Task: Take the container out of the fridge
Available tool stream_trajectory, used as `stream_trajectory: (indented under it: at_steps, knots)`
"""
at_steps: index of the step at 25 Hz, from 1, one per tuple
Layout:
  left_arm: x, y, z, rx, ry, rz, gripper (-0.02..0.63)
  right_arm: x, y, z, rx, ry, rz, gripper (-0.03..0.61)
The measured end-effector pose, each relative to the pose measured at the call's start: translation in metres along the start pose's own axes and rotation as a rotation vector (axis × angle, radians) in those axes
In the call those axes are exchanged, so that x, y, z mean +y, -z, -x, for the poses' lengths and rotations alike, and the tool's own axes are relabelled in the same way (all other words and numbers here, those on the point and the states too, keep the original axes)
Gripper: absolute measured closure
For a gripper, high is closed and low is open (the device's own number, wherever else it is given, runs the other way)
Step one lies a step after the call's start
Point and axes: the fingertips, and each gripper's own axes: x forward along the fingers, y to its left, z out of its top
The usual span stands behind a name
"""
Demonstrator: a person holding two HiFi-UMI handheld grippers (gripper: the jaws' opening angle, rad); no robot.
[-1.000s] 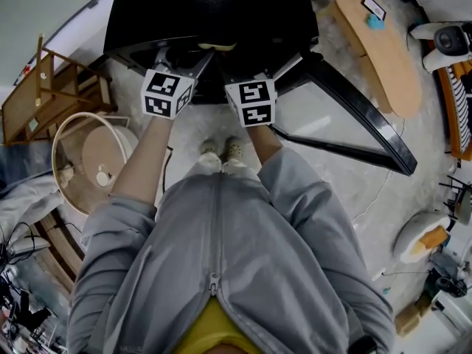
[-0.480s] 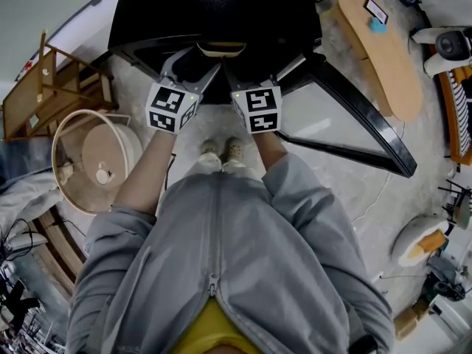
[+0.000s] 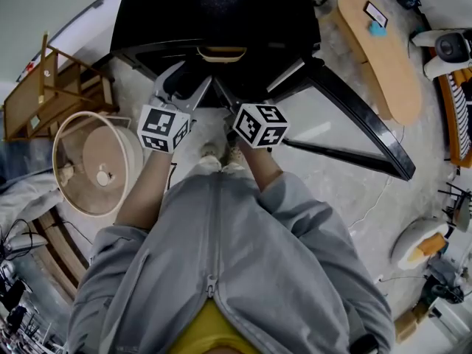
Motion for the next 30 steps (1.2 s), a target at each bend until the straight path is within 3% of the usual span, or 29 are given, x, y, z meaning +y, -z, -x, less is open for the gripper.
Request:
stream_trajectory:
  at_steps: [5,11,20,21,25,30]
  knots:
    - [0.008,-0.015,0.025,-0.044,-0.060,-0.056,0.506,0.000,-0.002,-0.008,-0.151,-0.041,-0.446,0.241]
    - [0.018,-0.024,0.049,-0.070,-0.103,-0.034,0.531,-0.008,-0.008,-0.022,-0.299,-0.065,-0.715,0.190]
    - [0.020,-0.018,0.064,-0.054,-0.108,-0.012,0.538,-0.020,-0.020,-0.049,-0.387,-0.076,-0.945,0.176]
    - [0.018,-0.017,0.064,-0.052,-0.102,-0.014,0.538,-0.020,-0.021,-0.051,-0.390,-0.077,-0.961,0.190]
    - [0.011,-0.016,0.061,-0.049,-0.084,-0.018,0.537,-0.022,-0.022,-0.048,-0.396,-0.065,-0.996,0.344]
    - [0.002,-0.019,0.056,-0.057,-0.068,-0.016,0.537,-0.018,-0.014,-0.034,-0.366,-0.053,-1.007,0.360]
